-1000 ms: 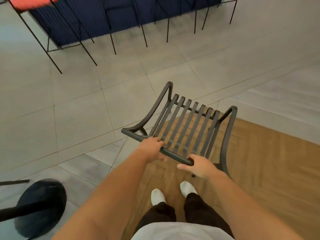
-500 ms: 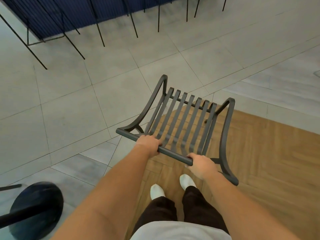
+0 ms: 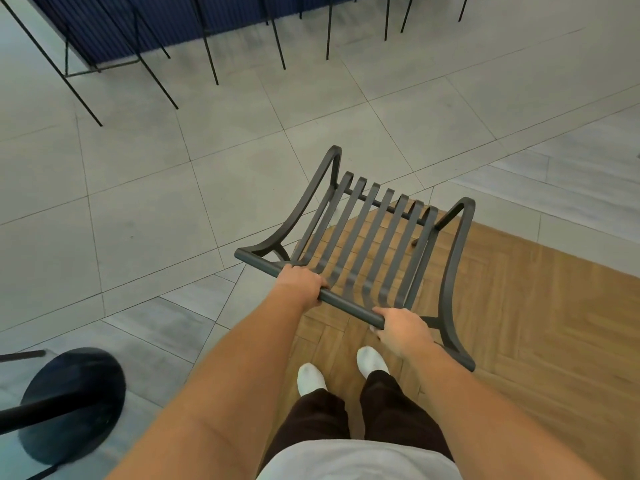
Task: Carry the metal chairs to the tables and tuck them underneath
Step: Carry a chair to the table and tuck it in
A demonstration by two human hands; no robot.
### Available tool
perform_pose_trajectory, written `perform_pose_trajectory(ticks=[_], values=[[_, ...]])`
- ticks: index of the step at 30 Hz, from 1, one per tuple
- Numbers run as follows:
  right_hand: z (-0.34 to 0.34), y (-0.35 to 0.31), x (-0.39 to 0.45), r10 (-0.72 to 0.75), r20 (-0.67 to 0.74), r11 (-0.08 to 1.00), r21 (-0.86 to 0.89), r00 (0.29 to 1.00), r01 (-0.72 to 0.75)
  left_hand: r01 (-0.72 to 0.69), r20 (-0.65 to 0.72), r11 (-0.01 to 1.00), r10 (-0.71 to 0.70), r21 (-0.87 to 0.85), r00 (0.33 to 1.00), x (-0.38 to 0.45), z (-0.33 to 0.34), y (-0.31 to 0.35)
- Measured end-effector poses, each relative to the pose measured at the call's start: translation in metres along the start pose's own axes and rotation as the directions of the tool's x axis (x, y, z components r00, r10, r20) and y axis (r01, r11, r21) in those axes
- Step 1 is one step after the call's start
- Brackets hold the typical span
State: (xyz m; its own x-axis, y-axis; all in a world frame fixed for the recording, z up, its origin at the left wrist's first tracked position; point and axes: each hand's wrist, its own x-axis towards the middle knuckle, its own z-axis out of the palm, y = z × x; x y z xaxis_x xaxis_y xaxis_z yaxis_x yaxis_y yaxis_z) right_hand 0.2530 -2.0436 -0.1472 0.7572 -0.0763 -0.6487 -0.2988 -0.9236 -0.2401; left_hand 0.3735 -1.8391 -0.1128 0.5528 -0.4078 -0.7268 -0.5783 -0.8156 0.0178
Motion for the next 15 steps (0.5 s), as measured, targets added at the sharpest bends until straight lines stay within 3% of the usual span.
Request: perform_pose_trajectory(ticks=[15], values=[[-0.007,0.003,-0.005,-0.077,0.063,0.975,-0.203,0.995,0.088,0.138,-0.051,0.985,-0.144,-0.107,0.988,-0.032,0.031,0.020]])
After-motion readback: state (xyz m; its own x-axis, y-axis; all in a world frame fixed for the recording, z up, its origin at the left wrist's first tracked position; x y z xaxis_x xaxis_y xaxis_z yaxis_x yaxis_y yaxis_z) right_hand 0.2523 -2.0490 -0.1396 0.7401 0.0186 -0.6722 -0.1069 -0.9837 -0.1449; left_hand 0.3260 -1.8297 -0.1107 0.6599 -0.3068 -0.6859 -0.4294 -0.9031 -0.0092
